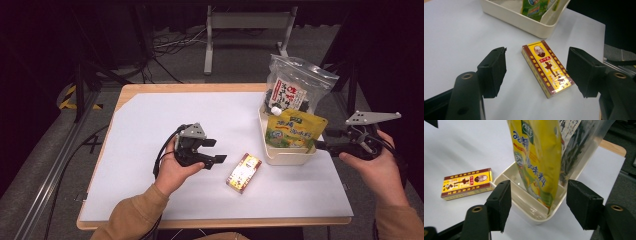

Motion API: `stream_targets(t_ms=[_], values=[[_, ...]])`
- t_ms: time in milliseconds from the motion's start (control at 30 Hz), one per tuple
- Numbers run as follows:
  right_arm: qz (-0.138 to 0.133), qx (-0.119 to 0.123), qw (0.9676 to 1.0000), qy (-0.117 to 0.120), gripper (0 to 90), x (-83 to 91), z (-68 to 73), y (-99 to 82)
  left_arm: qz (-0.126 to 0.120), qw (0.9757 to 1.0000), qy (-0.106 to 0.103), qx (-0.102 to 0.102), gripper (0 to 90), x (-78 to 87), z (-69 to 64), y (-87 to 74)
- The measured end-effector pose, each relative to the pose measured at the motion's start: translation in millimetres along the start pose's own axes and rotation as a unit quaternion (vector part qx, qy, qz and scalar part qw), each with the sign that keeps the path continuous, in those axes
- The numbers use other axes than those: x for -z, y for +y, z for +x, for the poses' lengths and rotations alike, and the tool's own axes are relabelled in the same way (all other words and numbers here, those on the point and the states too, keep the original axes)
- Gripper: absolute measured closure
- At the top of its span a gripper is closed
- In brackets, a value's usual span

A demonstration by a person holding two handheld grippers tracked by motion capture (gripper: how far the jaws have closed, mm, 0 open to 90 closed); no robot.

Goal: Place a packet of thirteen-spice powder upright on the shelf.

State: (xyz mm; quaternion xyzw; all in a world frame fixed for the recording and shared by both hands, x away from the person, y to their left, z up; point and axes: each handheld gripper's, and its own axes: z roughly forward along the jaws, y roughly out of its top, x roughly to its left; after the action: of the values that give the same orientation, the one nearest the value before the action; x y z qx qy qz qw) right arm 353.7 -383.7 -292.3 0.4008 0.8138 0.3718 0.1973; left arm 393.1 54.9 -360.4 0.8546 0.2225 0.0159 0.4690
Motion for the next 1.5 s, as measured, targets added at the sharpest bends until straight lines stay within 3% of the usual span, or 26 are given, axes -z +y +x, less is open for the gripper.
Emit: stream_targets(t_ms=[233, 500, 667, 967, 1500], values=[[-0.001, -0.019, 0.9997, -0.015, 37.3, 1.0, 6.7, -13.0, 0.022, 0.9996, -0.015, 0.000, 31.6, -9.0, -4.4, 1.9], [-0.020, -0.037, 0.9991, -0.006, 36.8, -0.3, 13.8, -26.5, 0.050, 0.9985, -0.021, -0.008, 30.2, -21.5, -11.3, 2.6], [-0.040, -0.049, 0.9980, 0.004, 36.4, -3.2, 18.7, -34.7, 0.060, 0.9978, -0.029, -0.002, 28.1, -31.5, -15.1, 0.9], [-0.033, -0.039, 0.9987, 0.001, 35.3, -7.1, 22.8, -37.9, 0.087, 0.9957, -0.032, -0.001, 23.6, -54.0, -22.4, -4.2], [-0.041, -0.039, 0.9984, -0.007, 34.4, -2.9, 23.8, -40.8, 0.112, 0.9925, -0.032, 0.038, 17.8, -82.3, -26.1, -19.0]])
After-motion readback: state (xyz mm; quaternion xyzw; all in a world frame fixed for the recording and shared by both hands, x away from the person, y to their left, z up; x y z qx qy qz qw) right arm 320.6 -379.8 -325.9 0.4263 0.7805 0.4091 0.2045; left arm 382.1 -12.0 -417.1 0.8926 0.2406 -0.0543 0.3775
